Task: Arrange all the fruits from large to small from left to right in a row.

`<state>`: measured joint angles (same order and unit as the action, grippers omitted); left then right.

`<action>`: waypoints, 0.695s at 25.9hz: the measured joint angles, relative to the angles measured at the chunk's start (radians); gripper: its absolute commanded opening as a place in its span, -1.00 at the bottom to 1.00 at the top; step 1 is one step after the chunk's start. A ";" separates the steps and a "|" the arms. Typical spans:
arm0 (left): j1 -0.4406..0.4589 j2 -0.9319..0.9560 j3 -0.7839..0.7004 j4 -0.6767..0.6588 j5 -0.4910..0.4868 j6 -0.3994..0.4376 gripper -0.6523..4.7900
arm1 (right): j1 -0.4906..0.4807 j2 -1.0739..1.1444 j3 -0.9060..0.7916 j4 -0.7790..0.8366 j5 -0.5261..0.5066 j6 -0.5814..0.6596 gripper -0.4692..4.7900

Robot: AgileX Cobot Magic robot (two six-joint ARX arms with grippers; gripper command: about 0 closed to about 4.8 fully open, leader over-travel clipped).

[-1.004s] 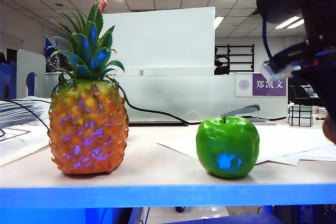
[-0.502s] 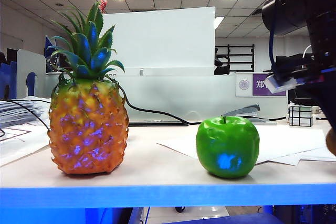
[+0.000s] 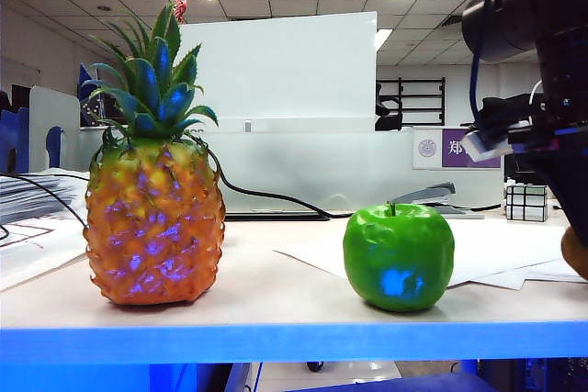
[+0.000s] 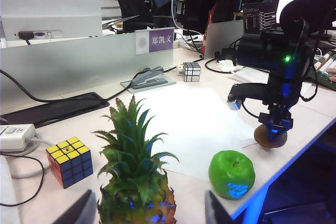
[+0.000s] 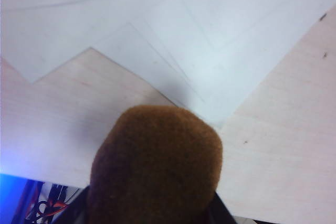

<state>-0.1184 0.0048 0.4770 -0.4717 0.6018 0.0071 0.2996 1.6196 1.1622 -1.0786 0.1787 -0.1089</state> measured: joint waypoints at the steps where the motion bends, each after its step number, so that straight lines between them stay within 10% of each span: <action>1: 0.000 0.000 0.000 0.000 0.000 0.000 0.24 | -0.003 0.000 -0.006 0.005 0.000 -0.001 -0.83; 13: 0.000 0.000 0.000 0.000 0.000 0.000 0.24 | -0.010 -0.009 -0.044 0.041 0.005 -0.010 -0.82; 18: 0.000 0.000 0.000 0.000 0.000 0.000 0.24 | -0.010 -0.009 -0.045 0.041 0.005 -0.016 0.05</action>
<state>-0.1188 0.0048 0.4770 -0.4721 0.6018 0.0071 0.2901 1.6104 1.1175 -1.0374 0.1837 -0.1246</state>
